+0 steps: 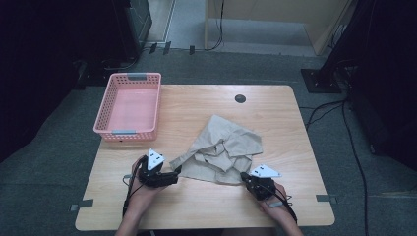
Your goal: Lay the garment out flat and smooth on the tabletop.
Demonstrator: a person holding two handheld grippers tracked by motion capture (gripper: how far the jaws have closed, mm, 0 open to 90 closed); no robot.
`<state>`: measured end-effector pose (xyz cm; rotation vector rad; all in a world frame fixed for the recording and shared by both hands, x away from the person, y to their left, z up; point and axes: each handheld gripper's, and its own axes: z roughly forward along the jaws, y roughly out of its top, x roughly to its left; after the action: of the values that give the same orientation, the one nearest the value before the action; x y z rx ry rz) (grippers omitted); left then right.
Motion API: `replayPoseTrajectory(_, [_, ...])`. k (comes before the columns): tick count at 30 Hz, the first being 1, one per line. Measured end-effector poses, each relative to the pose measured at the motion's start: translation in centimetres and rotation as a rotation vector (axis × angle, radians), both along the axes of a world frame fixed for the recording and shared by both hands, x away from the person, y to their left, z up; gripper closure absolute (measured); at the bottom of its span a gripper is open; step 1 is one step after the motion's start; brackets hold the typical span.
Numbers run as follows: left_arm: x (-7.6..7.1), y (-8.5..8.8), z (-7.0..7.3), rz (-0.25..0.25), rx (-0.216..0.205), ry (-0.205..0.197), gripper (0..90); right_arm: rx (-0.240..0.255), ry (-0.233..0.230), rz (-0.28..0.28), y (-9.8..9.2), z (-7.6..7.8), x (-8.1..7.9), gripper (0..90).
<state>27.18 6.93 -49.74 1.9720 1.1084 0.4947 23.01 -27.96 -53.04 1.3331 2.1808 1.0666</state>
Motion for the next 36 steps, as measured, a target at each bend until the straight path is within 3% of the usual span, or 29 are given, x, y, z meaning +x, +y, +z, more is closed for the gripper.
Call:
replayPoseTrajectory(8, [0.1,-2.8,-0.5,-0.122,0.001,0.016,16.9,0.008,0.011,0.018,-1.1,0.0,-0.7,90.0])
replayPoseTrajectory(10, [0.1,-3.2,-0.7,-0.135,-0.001,0.014,36.5,0.005,0.006,0.02,-1.3,0.0,-0.8,90.0])
replayPoseTrajectory(11, [0.0,-3.3,-0.8,-0.142,-0.001,0.018,40.4,0.005,0.006,0.021,-1.4,0.0,-0.9,90.0])
replayPoseTrajectory(13, [-0.1,-3.4,-1.0,-0.17,-0.009,0.042,60.9,0.006,0.005,0.022,-1.6,0.0,-1.0,90.0])
replayPoseTrajectory(14, [-0.2,-3.4,-1.0,-0.183,-0.012,0.055,65.7,0.007,0.006,0.019,-1.6,0.0,-1.1,90.0])
replayPoseTrajectory(15, [-0.3,-3.4,-1.1,-0.197,-0.012,0.064,79.2,0.007,0.004,0.02,-1.8,0.0,-1.2,90.0])
replayPoseTrajectory(18, [-1.3,-3.5,-1.3,-0.214,-0.011,0.076,86.1,0.005,0.004,0.019,-1.9,0.0,-1.4,90.0])
replayPoseTrajectory(28, [-4.0,-1.3,-2.1,-0.163,-0.073,0.14,89.9,0.004,0.008,0.01,-3.4,0.0,-2.9,90.0])
replayPoseTrajectory(30, [-4.7,-1.1,-2.2,-0.172,-0.062,0.14,90.0,0.006,0.008,0.005,-3.7,0.0,-3.2,90.0])
replayPoseTrajectory(36, [-5.9,-0.5,-2.7,-0.164,-0.082,0.147,90.0,0.015,0.013,0.008,-4.4,0.0,-4.2,90.0])
